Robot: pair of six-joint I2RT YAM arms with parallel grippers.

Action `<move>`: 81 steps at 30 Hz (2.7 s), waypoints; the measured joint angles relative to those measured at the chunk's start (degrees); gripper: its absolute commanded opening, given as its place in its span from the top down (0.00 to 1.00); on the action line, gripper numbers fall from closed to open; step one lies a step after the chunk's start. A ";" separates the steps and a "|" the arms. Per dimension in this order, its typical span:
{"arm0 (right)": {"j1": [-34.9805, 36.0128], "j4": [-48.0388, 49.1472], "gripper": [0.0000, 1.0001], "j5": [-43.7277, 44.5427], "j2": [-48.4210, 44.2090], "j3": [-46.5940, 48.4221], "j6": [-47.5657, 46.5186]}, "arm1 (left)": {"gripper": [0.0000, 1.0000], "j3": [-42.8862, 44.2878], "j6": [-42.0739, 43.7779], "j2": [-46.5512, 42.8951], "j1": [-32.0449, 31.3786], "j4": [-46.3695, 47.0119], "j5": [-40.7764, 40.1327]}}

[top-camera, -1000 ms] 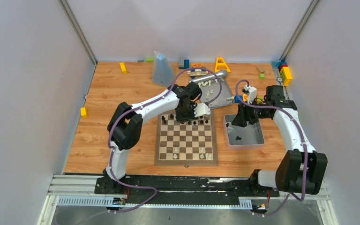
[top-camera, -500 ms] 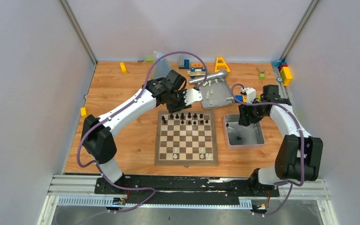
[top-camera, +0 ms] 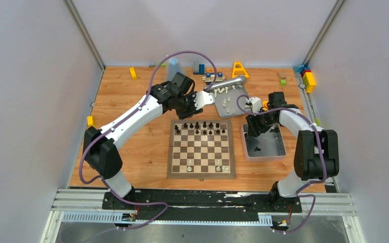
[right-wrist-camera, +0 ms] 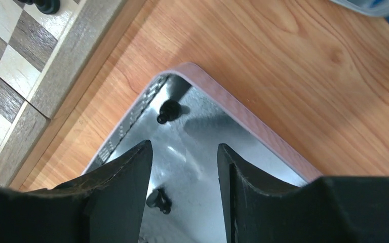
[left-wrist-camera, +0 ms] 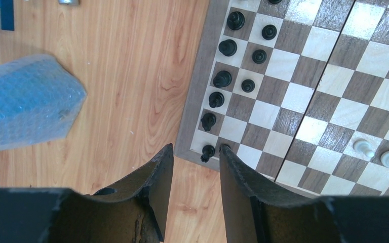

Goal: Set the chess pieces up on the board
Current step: Pick up the chess piece from the storage box, then place the chess piece on the chessboard.

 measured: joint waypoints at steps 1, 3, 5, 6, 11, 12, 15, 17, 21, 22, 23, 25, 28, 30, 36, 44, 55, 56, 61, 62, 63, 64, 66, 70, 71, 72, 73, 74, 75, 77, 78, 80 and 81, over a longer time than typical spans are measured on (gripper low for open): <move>0.68 0.42 0.51 0.00 0.44 0.00 0.02 | 0.53 -0.09 0.00 0.00 0.22 0.09 0.09; 1.68 1.05 0.51 0.00 1.05 -0.04 0.04 | 0.53 -0.31 -0.02 0.00 0.37 0.20 0.13; 2.43 1.53 0.52 0.00 1.42 -0.04 0.07 | 0.53 -0.48 -0.02 0.00 0.61 0.22 0.22; 2.75 1.79 0.53 0.02 1.60 -0.04 0.07 | 0.53 -0.57 -0.02 0.00 0.66 0.24 0.24; 3.37 2.89 0.57 0.07 2.36 -0.04 0.11 | 0.53 -0.68 -0.20 0.00 1.01 0.26 0.26; 3.41 3.08 0.58 0.17 2.60 -0.04 0.15 | 0.53 -0.72 -0.22 0.00 1.03 0.26 0.26; 3.56 3.58 0.61 0.26 3.30 -0.04 0.33 | 0.53 -0.98 -0.39 0.00 1.18 0.33 0.28; 3.63 3.76 0.64 0.28 3.67 -0.04 0.50 | 0.53 -1.38 -0.55 0.00 1.40 0.31 0.48; 3.87 3.87 0.68 0.26 3.74 -0.04 0.57 | 0.53 -1.46 -0.59 0.00 1.53 0.31 0.52; 4.00 3.96 0.69 0.24 3.82 -0.04 0.59 | 0.53 -1.46 -0.59 0.00 1.57 0.31 0.57; 4.07 4.02 0.70 0.24 4.02 -0.04 0.59 | 0.53 -1.46 -0.59 0.00 1.66 0.31 0.68; 4.26 3.98 0.73 0.24 4.50 -0.04 0.66 | 0.53 -1.49 -0.59 0.00 1.79 0.31 0.72; 4.35 4.00 0.77 0.22 5.03 -0.04 0.72 | 0.53 -1.60 -0.59 0.00 1.92 0.31 0.74; 4.42 4.00 0.82 0.22 5.20 -0.04 0.72 | 0.53 -1.81 -0.61 0.00 2.10 0.33 0.79; 4.42 4.17 0.97 0.31 5.22 -0.02 0.83 | 0.54 -2.19 -0.61 0.00 2.21 0.31 0.96; 4.42 3.06 1.00 3.87 2.54 -0.02 0.26 | 0.54 -3.43 -1.07 -0.39 3.30 0.46 1.64; 5.49 -5.53 1.00 3.52 -5.90 4.85 0.15 | 0.53 -7.08 -3.87 -6.58 9.31 2.86 4.96; 6.23 -6.29 1.00 3.28 -6.32 5.99 0.35 | 0.52 -7.61 -4.35 -7.30 10.16 3.28 5.29; 14.60 -8.20 1.00 2.56 -6.86 12.00 1.64 | 0.47 -10.91 -7.37 -11.28 16.26 4.96 6.99; 16.87 -8.52 1.00 2.45 -6.69 13.20 1.95 | 0.44 -11.61 -7.91 -12.09 17.40 5.35 7.28; 18.88 -8.83 1.00 2.29 -6.32 14.47 2.25 | 0.43 -12.48 -8.68 -13.03 18.84 5.77 7.58; 21.24 -9.03 1.00 2.14 -5.57 16.06 2.54 | 0.41 -13.49 -9.49 -14.21 20.46 6.14 7.91; 25.59 -9.07 1.00 2.03 -3.30 19.47 2.99 | 0.37 -15.04 -10.86 -16.17 23.61 6.78 8.46; 33.20 -9.11 1.00 2.12 3.67 25.94 3.48 | 0.29 -17.29 -13.42 -19.58 29.55 7.34 9.29; 34.49 -9.07 1.00 2.19 5.46 27.21 3.52 | 0.26 -17.70 -14.05 -20.39 30.91 7.45 9.49; 36.09 -9.20 1.00 2.34 7.74 28.79 3.52 | 0.25 -18.01 -14.69 -21.18 32.37 7.58 9.53; 37.13 -9.16 1.00 2.40 9.55 29.92 3.54 | 0.23 -18.32 -15.30 -21.97 33.73 7.78 9.68; 38.23 -9.14 1.00 2.62 11.61 31.12 3.52 | 0.22 -18.49 -15.82 -22.69 34.84 7.82 9.75; 39.32 -9.18 1.00 2.82 13.68 32.33 3.52 | 0.20 -18.75 -16.37 -23.43 35.93 8.07 9.90; 40.79 -9.38 1.00 3.32 17.20 34.36 3.52 | 0.17 -19.10 -17.14 -24.85 37.53 8.15 10.12; 41.29 -9.38 1.00 3.54 18.80 35.21 3.52 | 0.16 -19.28 -17.46 -25.53 38.23 8.15 10.25; 41.94 -9.44 1.00 4.15 21.51 36.74 3.52 | 0.15 -19.69 -17.99 -26.77 39.47 8.26 10.58; 42.12 -9.42 1.00 4.46 22.49 37.29 3.52 | 0.14 -19.93 -18.12 -27.34 39.85 8.31 10.67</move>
